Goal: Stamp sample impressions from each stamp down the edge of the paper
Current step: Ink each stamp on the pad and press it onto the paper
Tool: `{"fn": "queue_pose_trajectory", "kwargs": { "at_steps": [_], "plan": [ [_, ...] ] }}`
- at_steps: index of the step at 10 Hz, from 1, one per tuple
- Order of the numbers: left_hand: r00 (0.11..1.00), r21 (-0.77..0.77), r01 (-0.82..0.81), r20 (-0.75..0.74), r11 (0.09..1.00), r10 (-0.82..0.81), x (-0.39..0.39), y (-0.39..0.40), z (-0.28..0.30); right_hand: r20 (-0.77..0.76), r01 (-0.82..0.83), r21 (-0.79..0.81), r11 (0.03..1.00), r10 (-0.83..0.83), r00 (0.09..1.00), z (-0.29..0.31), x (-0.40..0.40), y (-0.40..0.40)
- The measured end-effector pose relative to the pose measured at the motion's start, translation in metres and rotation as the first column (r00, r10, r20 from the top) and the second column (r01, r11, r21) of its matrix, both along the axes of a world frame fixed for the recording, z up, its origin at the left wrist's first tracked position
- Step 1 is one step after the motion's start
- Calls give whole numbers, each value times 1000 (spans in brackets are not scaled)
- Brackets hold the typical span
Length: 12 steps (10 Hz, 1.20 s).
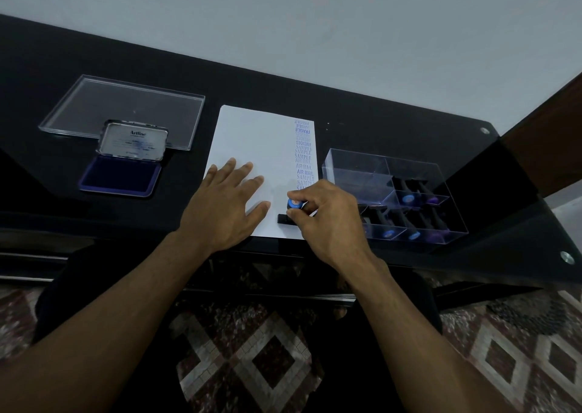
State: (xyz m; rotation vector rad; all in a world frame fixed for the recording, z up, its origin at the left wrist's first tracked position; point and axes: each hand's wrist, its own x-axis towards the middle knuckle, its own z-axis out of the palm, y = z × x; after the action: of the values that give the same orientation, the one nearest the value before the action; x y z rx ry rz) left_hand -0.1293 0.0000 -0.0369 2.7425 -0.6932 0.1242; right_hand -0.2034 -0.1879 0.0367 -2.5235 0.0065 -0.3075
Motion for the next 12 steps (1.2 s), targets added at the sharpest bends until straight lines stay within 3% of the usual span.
{"fn": "queue_pose_trajectory", "kwargs": {
  "at_steps": [2, 4, 12],
  "plan": [
    [1000, -8, -1, 0, 1000, 1, 0, 0, -1, 34, -28, -10, 1000, 29, 999, 1, -1, -1],
    [1000, -14, -6, -3, 1000, 6, 0, 0, -1, -29, -62, -21, 998, 61, 998, 4, 5, -4],
    [1000, -21, -6, 10, 1000, 6, -1, 0, -2, 127, -71, -32, 997, 75, 989, -3, 0, 2]
  ]
}}
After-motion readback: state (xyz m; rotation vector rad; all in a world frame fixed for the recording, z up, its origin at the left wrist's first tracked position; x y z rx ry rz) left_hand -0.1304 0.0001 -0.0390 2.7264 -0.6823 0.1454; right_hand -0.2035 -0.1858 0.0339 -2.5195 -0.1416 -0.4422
